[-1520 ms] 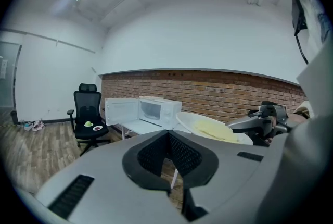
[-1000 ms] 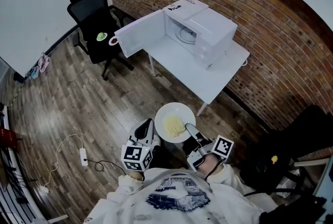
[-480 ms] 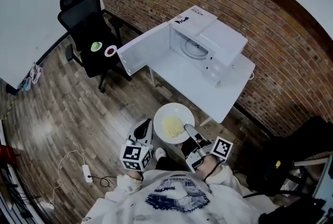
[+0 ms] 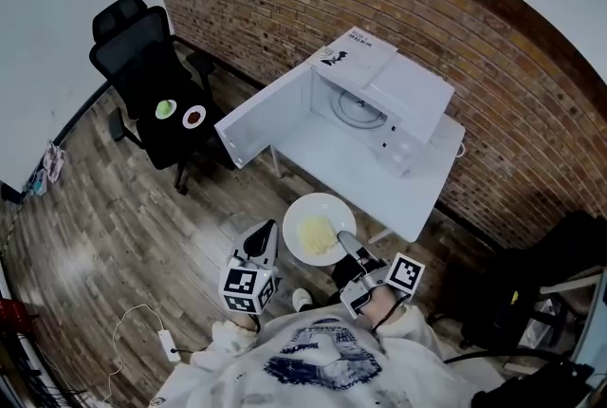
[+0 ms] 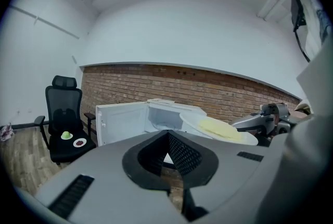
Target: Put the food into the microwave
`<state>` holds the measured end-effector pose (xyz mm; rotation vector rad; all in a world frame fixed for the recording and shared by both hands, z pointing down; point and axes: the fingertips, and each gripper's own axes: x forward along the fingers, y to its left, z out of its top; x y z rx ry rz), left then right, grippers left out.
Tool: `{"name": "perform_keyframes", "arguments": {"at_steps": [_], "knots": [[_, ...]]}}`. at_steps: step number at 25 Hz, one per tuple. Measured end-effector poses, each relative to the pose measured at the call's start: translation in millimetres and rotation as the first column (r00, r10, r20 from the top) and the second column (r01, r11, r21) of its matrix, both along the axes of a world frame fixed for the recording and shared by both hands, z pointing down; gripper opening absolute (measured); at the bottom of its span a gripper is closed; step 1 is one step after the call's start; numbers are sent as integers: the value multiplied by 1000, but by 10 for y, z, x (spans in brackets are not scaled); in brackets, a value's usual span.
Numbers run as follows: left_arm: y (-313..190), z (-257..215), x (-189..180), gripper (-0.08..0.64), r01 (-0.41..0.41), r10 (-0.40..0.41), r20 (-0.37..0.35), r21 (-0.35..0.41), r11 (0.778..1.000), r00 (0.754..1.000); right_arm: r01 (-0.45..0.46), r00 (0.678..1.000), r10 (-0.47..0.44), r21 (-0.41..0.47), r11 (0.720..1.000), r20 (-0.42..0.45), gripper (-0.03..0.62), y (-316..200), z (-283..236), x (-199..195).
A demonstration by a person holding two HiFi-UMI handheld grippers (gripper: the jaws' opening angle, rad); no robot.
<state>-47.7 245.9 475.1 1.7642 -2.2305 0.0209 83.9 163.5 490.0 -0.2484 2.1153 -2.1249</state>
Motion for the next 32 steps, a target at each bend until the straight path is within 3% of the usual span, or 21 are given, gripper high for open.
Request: {"name": "perform_keyframes", "arguments": {"at_steps": [18,32], "knots": [[-805,104,-575,8,-76,77,12,-30,997,997,-54,999,54,-22,998,-9,35,-732,164,-615],[-2097,173,-983,8,-177,180,24,-82,981,983,-150,989,149,-75,986,-17,35,-1857,346,-938]]}}
